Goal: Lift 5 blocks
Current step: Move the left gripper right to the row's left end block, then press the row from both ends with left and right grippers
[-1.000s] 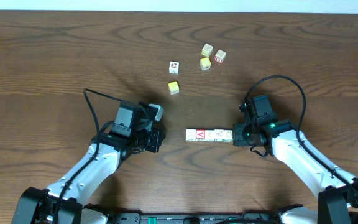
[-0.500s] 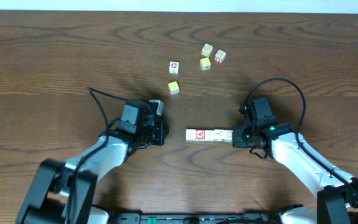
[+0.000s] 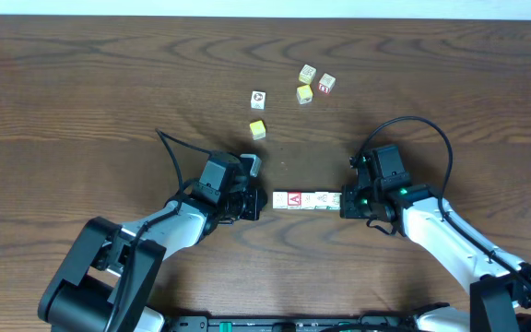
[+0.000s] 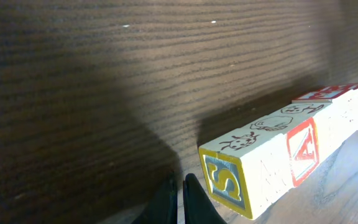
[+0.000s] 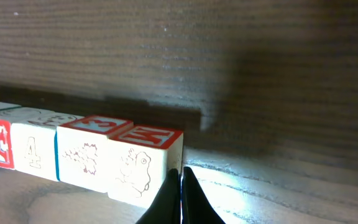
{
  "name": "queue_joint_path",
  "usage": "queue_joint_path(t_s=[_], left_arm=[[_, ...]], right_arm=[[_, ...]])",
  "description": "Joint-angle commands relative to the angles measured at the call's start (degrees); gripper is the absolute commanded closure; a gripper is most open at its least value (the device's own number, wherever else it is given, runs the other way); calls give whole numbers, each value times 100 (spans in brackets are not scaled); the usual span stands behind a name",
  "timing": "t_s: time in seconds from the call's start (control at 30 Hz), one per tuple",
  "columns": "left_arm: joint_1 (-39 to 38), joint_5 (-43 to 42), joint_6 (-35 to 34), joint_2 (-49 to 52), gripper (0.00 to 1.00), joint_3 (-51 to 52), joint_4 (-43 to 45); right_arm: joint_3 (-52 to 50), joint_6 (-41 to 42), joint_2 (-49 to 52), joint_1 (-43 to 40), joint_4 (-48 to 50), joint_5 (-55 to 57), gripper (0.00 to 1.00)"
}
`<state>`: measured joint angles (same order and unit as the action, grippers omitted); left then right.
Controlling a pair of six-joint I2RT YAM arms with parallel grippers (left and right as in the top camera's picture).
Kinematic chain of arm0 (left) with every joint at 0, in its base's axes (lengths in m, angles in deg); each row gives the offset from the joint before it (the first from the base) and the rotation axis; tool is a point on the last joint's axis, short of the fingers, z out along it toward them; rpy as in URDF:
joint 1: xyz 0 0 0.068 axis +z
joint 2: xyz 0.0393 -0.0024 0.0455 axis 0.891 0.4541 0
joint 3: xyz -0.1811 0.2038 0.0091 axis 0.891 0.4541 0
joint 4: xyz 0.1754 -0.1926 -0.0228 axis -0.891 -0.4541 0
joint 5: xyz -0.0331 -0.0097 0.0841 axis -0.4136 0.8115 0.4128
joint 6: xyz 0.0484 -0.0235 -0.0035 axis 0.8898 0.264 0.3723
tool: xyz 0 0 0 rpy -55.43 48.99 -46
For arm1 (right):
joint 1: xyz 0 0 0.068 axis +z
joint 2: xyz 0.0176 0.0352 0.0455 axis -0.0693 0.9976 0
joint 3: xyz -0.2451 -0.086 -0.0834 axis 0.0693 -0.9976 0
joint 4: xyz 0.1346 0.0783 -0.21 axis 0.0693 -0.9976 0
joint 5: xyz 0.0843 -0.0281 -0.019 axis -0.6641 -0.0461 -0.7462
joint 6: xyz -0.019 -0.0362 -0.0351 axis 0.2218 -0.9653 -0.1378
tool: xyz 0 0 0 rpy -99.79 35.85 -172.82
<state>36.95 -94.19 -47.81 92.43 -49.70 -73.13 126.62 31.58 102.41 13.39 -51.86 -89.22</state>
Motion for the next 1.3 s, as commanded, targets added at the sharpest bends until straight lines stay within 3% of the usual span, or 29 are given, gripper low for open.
queue_joint_path(t_s=[0.0,0.37,0.97,1.27], left_arm=[[-17,50,-37,66,93,-50,105],[-20,48,-42,66,93,-50,715],[-17,-98,-686,66,93,-50,450],[-13,426,-728,66,93,-50,105]], right_arm=[[-48,76,59,-76,28,-87,99],[-48,107,435,-76,195,-76,99],[-48,140,562,-79,463,-243,99],[-46,138,562,-83,463,-240,99]])
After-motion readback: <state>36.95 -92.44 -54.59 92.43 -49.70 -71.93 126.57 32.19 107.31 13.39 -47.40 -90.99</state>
